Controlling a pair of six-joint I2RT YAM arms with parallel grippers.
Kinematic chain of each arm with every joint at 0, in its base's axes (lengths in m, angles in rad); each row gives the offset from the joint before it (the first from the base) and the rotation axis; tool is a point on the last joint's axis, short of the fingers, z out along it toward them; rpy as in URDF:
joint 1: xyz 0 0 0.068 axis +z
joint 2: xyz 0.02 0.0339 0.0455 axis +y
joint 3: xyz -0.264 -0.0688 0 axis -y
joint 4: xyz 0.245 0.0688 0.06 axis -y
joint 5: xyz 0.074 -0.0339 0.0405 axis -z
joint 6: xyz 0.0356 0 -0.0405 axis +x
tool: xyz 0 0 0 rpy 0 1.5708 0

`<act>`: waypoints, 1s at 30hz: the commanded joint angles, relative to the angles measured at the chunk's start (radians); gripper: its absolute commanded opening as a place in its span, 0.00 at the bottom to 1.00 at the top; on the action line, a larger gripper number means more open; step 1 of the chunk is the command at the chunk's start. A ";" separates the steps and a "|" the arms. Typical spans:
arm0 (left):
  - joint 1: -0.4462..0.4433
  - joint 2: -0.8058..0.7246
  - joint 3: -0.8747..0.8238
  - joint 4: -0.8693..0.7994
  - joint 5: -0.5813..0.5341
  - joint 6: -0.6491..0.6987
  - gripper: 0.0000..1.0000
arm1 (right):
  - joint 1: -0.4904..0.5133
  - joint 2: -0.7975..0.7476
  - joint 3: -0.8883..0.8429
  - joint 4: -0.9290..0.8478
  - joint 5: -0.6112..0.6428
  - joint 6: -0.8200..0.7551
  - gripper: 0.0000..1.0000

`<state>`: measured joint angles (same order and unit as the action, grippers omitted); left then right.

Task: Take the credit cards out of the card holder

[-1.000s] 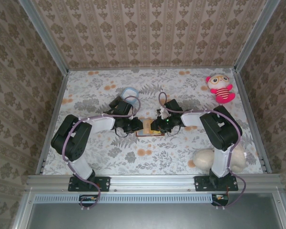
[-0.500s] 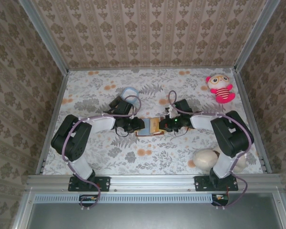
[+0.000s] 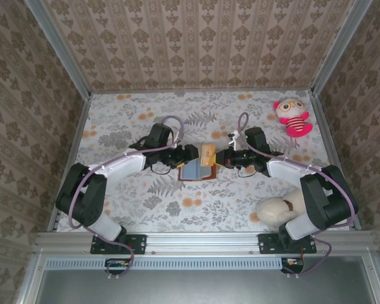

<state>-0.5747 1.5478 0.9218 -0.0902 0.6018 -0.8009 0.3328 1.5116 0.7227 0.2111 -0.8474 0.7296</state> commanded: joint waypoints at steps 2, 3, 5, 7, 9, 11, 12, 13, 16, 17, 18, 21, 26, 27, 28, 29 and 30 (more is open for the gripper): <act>0.019 -0.032 -0.008 0.147 0.112 -0.092 0.74 | 0.016 -0.023 -0.004 0.136 -0.101 0.074 0.03; 0.021 -0.031 -0.015 0.171 0.125 -0.107 0.74 | 0.019 -0.025 -0.003 0.151 -0.110 0.085 0.03; 0.021 -0.027 -0.021 0.204 0.141 -0.127 0.72 | 0.026 -0.027 -0.003 0.185 -0.129 0.106 0.03; 0.022 -0.026 -0.029 0.232 0.151 -0.140 0.69 | 0.032 -0.031 -0.001 0.205 -0.138 0.122 0.04; 0.022 -0.027 -0.032 0.248 0.158 -0.144 0.65 | 0.037 -0.033 0.000 0.219 -0.146 0.133 0.04; 0.024 -0.026 -0.035 0.277 0.169 -0.154 0.61 | 0.040 -0.036 0.001 0.221 -0.148 0.136 0.04; 0.024 -0.024 -0.039 0.294 0.178 -0.161 0.57 | 0.041 -0.035 0.003 0.222 -0.148 0.139 0.04; 0.024 -0.024 -0.038 0.302 0.183 -0.164 0.54 | 0.041 -0.033 0.004 0.221 -0.149 0.140 0.04; 0.024 -0.035 -0.042 0.307 0.177 -0.163 0.42 | 0.042 -0.032 0.007 0.225 -0.151 0.144 0.04; 0.024 -0.039 -0.044 0.310 0.173 -0.161 0.39 | 0.042 -0.032 0.007 0.225 -0.150 0.144 0.05; 0.024 -0.042 -0.045 0.311 0.169 -0.160 0.37 | 0.041 -0.031 0.009 0.223 -0.150 0.145 0.05; 0.025 -0.055 -0.049 0.305 0.159 -0.149 0.26 | 0.041 -0.027 0.012 0.212 -0.145 0.141 0.07; 0.045 -0.094 -0.074 0.272 0.099 -0.116 0.11 | 0.042 -0.033 0.020 0.121 -0.105 0.093 0.28; 0.052 -0.106 -0.073 0.240 0.080 -0.094 0.10 | 0.041 -0.039 0.025 0.086 -0.088 0.075 0.36; 0.057 -0.117 -0.069 0.196 0.060 -0.068 0.08 | 0.041 -0.045 0.032 0.037 -0.067 0.054 0.45; 0.062 -0.128 -0.064 0.158 0.049 -0.041 0.07 | 0.041 -0.051 0.037 -0.003 -0.050 0.034 0.55; 0.066 -0.139 -0.053 0.105 0.009 -0.001 0.06 | 0.040 -0.061 0.040 -0.038 -0.029 0.012 0.63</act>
<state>-0.5255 1.4506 0.8593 0.1310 0.6895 -0.9035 0.3698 1.4952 0.7296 0.2932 -0.9298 0.8085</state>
